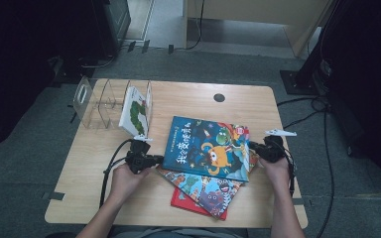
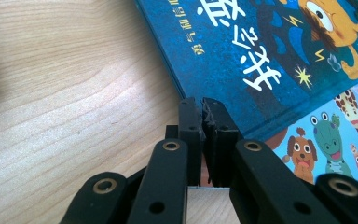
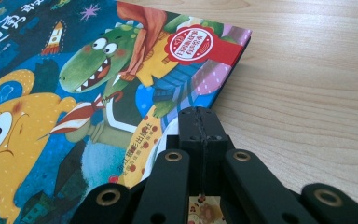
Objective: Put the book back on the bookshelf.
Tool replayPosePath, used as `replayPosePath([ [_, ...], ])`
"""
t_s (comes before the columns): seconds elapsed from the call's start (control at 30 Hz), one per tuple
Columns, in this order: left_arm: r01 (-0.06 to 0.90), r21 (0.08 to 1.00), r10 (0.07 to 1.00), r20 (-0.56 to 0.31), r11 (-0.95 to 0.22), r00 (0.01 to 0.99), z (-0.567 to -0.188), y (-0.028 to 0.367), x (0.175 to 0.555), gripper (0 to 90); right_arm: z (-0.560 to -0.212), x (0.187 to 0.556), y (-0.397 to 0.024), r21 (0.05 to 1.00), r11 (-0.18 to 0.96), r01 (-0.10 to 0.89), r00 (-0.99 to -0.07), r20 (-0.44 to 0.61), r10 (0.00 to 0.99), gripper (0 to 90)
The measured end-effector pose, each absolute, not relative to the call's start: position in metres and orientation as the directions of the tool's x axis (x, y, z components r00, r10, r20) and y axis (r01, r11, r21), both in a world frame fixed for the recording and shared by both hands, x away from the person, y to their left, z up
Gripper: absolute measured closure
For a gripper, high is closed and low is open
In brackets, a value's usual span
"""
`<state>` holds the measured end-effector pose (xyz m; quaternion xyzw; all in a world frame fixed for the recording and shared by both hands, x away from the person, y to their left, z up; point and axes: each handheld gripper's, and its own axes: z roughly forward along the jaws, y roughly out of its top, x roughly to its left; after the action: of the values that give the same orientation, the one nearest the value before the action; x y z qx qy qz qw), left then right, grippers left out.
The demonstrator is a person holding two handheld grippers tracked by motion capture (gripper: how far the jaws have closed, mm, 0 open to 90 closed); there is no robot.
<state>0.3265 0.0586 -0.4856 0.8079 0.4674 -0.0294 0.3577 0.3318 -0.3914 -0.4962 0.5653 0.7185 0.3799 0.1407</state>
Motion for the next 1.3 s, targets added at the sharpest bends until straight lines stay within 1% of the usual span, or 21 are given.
replayPosePath([
  [0.07,0.786,0.544,0.734,-0.398,-0.294,0.55,-0.489,0.06,0.326,85.3,-0.496,0.331,-0.391,0.704,0.077,0.706,-0.323,0.224,0.919,90.0],
  [0.13,0.782,0.549,0.723,-0.406,-0.295,0.559,-0.49,0.061,0.326,87.1,-0.496,0.331,-0.391,0.704,0.082,0.705,-0.324,0.218,0.921,90.0],
  [0.2,0.765,0.561,0.729,-0.373,-0.316,0.574,-0.489,0.058,0.324,87.0,-0.496,0.331,-0.391,0.703,0.081,0.706,-0.323,0.218,0.921,90.0],
  [0.27,0.742,0.577,0.727,-0.338,-0.342,0.598,-0.488,0.055,0.321,85.2,-0.496,0.331,-0.391,0.704,0.08,0.706,-0.32,0.216,0.922,90.0],
  [0.37,0.749,0.574,0.715,-0.365,-0.332,0.596,-0.488,0.054,0.321,77.1,-0.496,0.33,-0.392,0.704,0.077,0.706,-0.312,0.212,0.926,90.0],
  [0.5,0.738,0.581,0.716,-0.346,-0.344,0.607,-0.488,0.052,0.321,76.4,-0.496,0.33,-0.393,0.704,0.071,0.707,-0.306,0.214,0.928,90.0],
  [0.53,0.739,0.585,0.706,-0.364,-0.334,0.607,-0.488,0.053,0.322,72.6,-0.496,0.33,-0.393,0.704,0.072,0.707,-0.306,0.213,0.928,90.0],
  [0.57,0.749,0.58,0.699,-0.389,-0.321,0.601,-0.488,0.052,0.323,59.4,-0.496,0.33,-0.393,0.704,0.072,0.707,-0.307,0.213,0.928,90.0],
  [0.6,0.754,0.571,0.7,-0.392,-0.325,0.597,-0.489,0.05,0.324,54.4,-0.496,0.33,-0.394,0.703,0.07,0.707,-0.307,0.216,0.927,90.0],
  [0.63,0.749,0.57,0.701,-0.378,-0.339,0.605,-0.491,0.048,0.324,53.8,-0.496,0.33,-0.394,0.703,0.07,0.708,-0.307,0.216,0.927,90.0],
  [0.7,0.742,0.564,0.702,-0.358,-0.362,0.615,-0.491,0.042,0.325,48.2,-0.496,0.33,-0.394,0.704,0.071,0.707,-0.308,0.216,0.926,90.0],
  [0.73,0.734,0.569,0.7,-0.349,-0.371,0.623,-0.49,0.04,0.325,47.5,-0.496,0.33,-0.394,0.704,0.071,0.707,-0.309,0.217,0.926,90.0],
  [0.8,0.726,0.574,0.696,-0.34,-0.38,0.633,-0.488,0.039,0.327,49.3,-0.497,0.33,-0.394,0.705,0.07,0.706,-0.311,0.219,0.925,90.0],
  [0.87,0.735,0.57,0.694,-0.357,-0.368,0.625,-0.486,0.041,0.331,49.1,-0.497,0.331,-0.394,0.705,0.071,0.706,-0.311,0.218,0.925,90.0],
  [0.97,0.747,0.57,0.703,-0.373,-0.342,0.606,-0.483,0.045,0.339,47.0,-0.497,0.331,-0.394,0.705,0.071,0.706,-0.31,0.216,0.926,90.0],
  [1.07,0.769,0.554,0.702,-0.407,-0.319,0.585,-0.48,0.047,0.348,42.5,-0.497,0.331,-0.395,0.701,0.067,0.71,-0.309,0.225,0.924,90.0],
  [1.17,0.782,0.532,0.709,-0.411,-0.325,0.574,-0.478,0.045,0.358,37.8,-0.497,0.332,-0.395,0.7,0.062,0.711,-0.302,0.224,0.927,90.0],
  [1.3,0.803,0.508,0.713,-0.434,-0.312,0.551,-0.478,0.04,0.372,36.4,-0.497,0.332,-0.393,0.693,0.052,0.719,-0.285,0.226,0.931,90.0],
])
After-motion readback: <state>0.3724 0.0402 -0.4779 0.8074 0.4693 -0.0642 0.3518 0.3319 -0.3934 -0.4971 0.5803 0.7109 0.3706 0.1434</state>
